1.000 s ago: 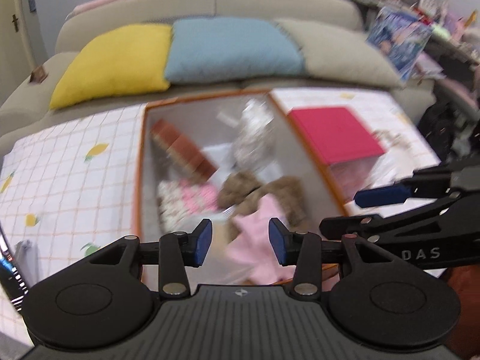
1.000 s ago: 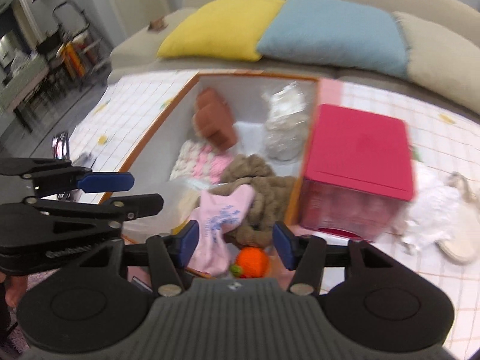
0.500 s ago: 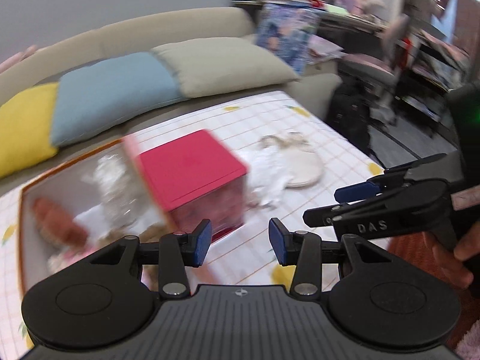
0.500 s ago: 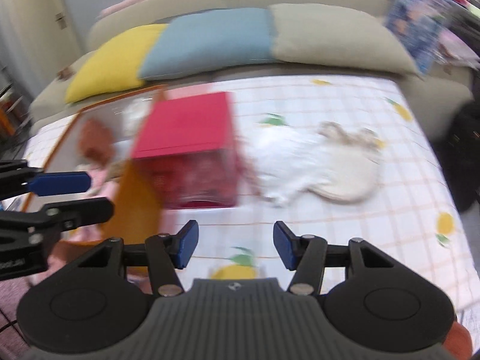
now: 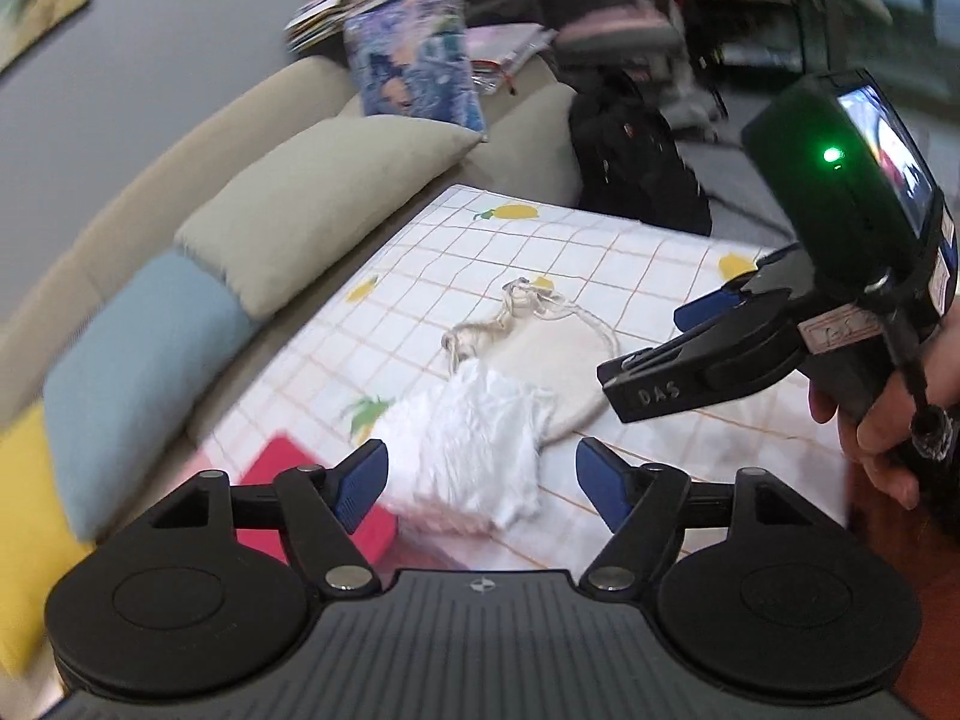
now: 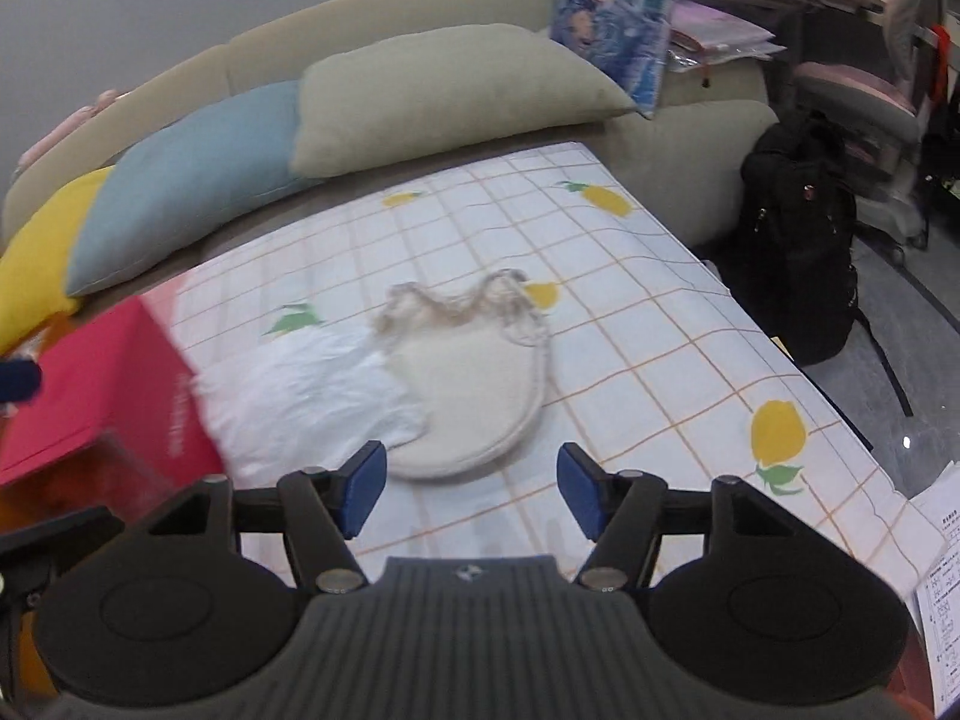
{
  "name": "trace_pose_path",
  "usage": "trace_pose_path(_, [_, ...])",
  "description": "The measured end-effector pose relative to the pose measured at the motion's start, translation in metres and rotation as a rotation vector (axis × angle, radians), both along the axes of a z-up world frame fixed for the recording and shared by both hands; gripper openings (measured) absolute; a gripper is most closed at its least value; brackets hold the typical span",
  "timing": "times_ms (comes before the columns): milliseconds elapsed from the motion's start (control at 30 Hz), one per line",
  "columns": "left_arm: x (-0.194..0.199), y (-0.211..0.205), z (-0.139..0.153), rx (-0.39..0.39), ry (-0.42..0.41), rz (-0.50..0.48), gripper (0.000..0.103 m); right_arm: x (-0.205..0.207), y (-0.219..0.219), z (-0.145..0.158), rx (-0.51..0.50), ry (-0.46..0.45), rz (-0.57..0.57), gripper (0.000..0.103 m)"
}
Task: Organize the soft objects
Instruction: 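Move the right gripper to the cream canvas bag while the left approaches the crumpled white plastic bag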
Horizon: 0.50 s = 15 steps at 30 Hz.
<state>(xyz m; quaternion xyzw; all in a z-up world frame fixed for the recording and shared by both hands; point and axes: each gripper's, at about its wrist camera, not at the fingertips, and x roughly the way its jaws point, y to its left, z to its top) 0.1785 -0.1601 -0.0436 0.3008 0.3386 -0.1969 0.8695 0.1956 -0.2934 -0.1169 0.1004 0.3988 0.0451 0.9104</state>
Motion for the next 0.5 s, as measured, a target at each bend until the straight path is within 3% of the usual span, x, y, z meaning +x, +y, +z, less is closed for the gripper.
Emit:
trace_pose_path(167, [0.03,-0.032,-0.034,0.113,0.028,-0.038,0.085,0.021,-0.008,-0.026,0.011,0.023,-0.009,0.063])
trace_pose_path(267, [0.052,-0.044,-0.06,0.211,0.062,0.008,0.085,0.029,-0.006,-0.031,-0.002,0.0,0.021,0.063])
trace_pose_path(500, [0.083,-0.044,-0.097,0.308,0.133,0.086,0.085,0.046,-0.002,-0.039,-0.028,-0.024,0.075,0.065])
